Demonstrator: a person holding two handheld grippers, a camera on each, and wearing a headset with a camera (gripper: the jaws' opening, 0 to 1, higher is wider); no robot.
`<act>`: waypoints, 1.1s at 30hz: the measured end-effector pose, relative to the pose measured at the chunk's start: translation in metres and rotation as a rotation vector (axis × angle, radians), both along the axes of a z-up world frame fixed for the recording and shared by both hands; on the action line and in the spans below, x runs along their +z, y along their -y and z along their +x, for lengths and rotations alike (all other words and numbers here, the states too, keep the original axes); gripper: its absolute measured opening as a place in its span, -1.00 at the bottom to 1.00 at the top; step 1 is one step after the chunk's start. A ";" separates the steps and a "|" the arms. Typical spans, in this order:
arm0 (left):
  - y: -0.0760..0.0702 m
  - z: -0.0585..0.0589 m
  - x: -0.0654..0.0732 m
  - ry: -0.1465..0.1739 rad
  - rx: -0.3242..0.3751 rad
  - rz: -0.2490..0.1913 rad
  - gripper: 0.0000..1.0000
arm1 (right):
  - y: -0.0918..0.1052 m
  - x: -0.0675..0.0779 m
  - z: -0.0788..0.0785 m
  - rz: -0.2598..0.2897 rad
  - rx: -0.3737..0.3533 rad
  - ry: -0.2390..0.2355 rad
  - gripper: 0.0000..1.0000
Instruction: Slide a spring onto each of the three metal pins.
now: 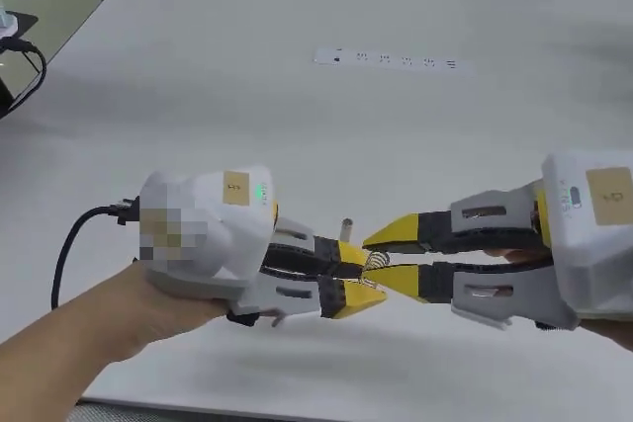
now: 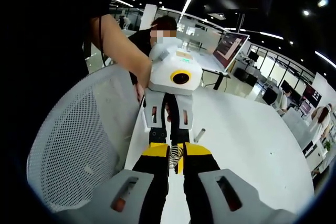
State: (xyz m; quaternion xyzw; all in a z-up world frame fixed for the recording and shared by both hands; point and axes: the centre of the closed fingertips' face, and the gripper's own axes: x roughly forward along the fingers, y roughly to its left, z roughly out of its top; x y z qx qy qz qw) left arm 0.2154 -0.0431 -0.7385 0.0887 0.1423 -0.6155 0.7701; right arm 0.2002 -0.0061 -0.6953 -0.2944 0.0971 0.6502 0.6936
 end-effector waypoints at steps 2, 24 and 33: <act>0.000 0.000 0.000 0.003 -0.001 0.001 -0.97 | -0.001 0.000 0.000 -0.004 0.006 0.007 -0.88; -0.001 -0.001 0.002 -0.011 0.010 -0.003 -0.94 | 0.000 0.002 0.000 -0.033 0.027 0.027 -0.88; -0.002 0.000 0.000 -0.009 0.028 -0.003 -0.89 | 0.001 0.000 0.000 -0.045 0.032 0.030 -0.88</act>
